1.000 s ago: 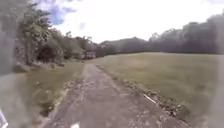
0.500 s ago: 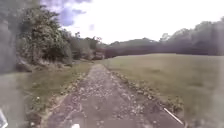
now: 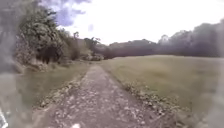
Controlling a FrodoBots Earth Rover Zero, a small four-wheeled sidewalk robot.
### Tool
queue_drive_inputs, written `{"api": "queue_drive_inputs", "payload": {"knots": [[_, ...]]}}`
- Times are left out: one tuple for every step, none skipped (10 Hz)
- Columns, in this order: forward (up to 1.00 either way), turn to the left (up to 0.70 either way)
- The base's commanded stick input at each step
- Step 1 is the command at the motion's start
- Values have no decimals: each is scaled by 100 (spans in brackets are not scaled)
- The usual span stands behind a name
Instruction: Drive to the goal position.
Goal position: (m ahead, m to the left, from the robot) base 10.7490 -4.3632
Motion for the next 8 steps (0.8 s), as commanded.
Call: {"api": "queue_drive_inputs", "payload": {"knots": [[100, 25], [100, 0], [100, 0], [100, 0], [100, 0], [100, 0], [100, 0], [100, 0]]}}
